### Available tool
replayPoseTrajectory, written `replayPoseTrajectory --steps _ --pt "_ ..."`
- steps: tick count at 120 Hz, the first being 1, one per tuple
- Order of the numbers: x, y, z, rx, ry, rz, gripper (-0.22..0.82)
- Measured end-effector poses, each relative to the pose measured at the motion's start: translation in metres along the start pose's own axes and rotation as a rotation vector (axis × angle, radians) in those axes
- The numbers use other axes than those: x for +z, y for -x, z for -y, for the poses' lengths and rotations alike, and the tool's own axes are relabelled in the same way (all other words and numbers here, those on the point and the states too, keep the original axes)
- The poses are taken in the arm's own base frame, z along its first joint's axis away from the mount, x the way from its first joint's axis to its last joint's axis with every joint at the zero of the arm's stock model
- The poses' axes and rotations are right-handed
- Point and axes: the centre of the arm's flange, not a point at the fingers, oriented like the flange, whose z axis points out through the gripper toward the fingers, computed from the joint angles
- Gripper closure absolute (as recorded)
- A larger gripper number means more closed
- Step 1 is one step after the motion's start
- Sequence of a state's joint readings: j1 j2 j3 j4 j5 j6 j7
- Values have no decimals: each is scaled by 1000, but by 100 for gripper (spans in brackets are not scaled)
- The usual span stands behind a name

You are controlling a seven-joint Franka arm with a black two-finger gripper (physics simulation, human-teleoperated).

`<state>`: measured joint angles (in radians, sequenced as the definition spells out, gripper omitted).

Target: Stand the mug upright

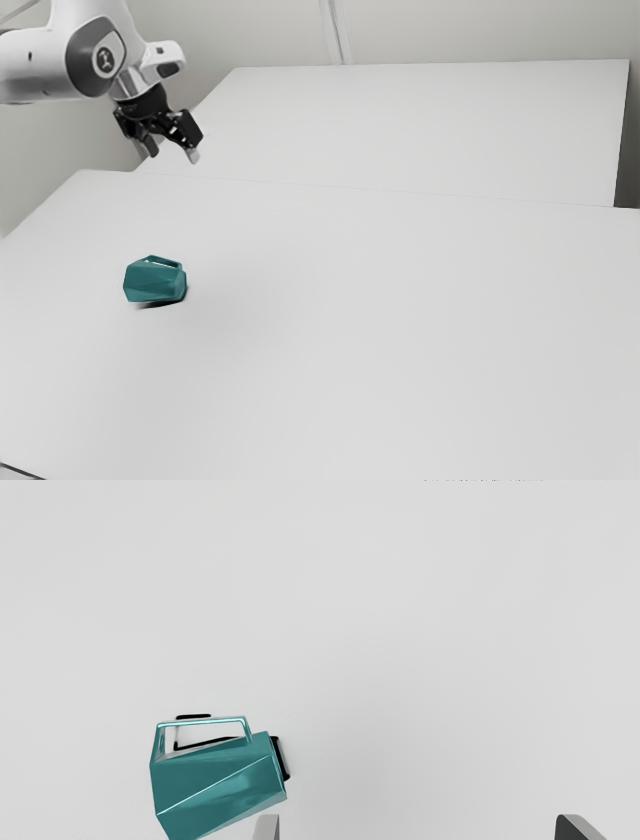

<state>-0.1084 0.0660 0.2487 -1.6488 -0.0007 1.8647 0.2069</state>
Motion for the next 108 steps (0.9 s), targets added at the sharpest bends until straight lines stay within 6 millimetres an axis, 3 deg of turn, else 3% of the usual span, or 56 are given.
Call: replayPoseTrajectory --steps 24,36,44,63,89,108 --pt "-5 10 9 -36 69 -30 0" --pt "3 54 24 -80 133 -31 0" --pt "11 82 64 -160 150 -32 0" --pt "51 121 134 -291 206 -6 0" --pt "118 126 169 -322 355 -16 0" --pt "151 134 192 -307 448 -69 0"
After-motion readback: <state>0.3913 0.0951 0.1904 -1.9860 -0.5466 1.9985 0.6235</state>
